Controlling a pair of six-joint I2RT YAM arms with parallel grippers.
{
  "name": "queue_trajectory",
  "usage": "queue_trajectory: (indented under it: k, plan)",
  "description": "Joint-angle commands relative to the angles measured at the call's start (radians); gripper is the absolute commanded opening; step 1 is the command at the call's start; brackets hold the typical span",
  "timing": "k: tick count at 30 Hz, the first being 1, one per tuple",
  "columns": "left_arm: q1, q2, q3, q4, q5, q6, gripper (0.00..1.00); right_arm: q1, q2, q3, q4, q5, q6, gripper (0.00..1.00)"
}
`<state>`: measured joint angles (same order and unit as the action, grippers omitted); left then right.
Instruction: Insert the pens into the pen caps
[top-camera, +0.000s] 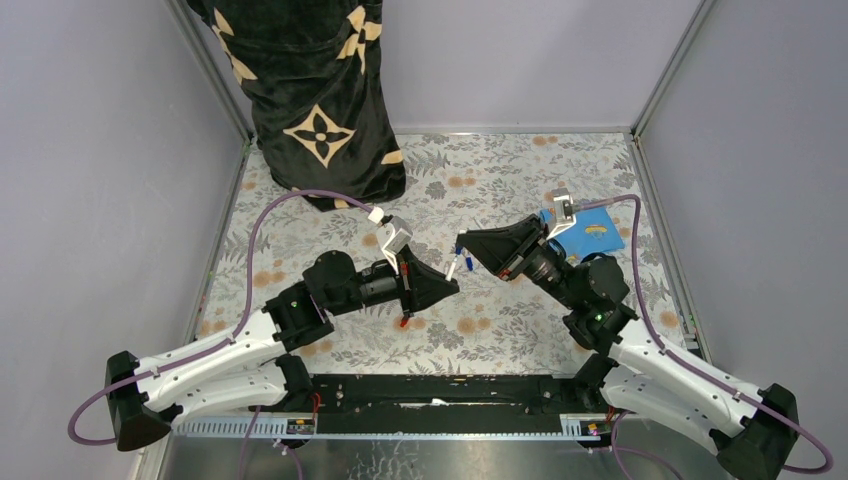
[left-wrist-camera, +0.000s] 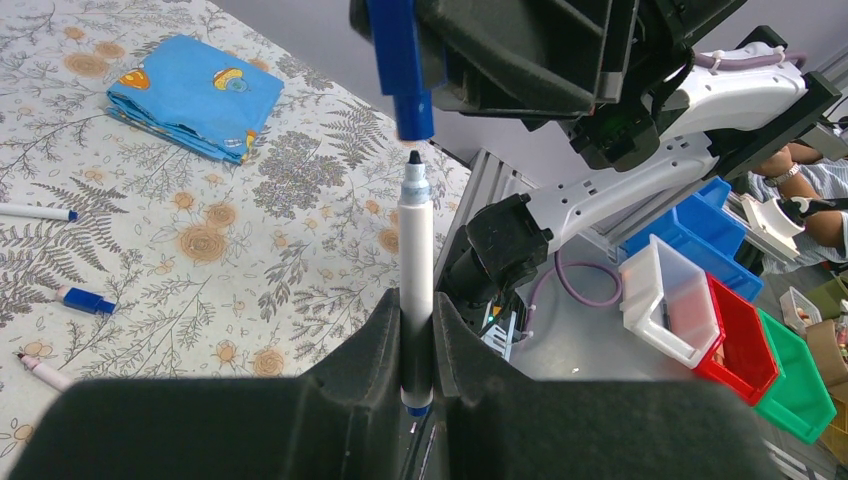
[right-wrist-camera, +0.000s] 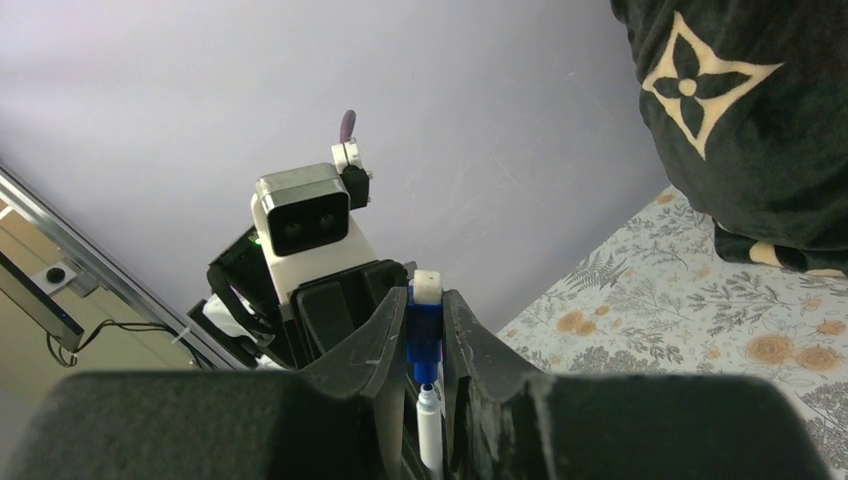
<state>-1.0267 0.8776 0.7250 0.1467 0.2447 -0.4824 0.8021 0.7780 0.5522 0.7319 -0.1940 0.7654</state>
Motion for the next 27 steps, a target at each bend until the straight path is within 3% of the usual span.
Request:
queue_trajectory:
  k: [1,27]
  plan:
    - [-0.006,-0.009,0.009,0.067,-0.004,0.018,0.0,-0.001,-0.032,0.036,0.068,0.033,0.024,0.0]
    - [-0.006,-0.009,0.015,0.08,-0.026,0.016,0.0,-0.001,-0.006,0.02,0.073,0.015,0.032,0.0]
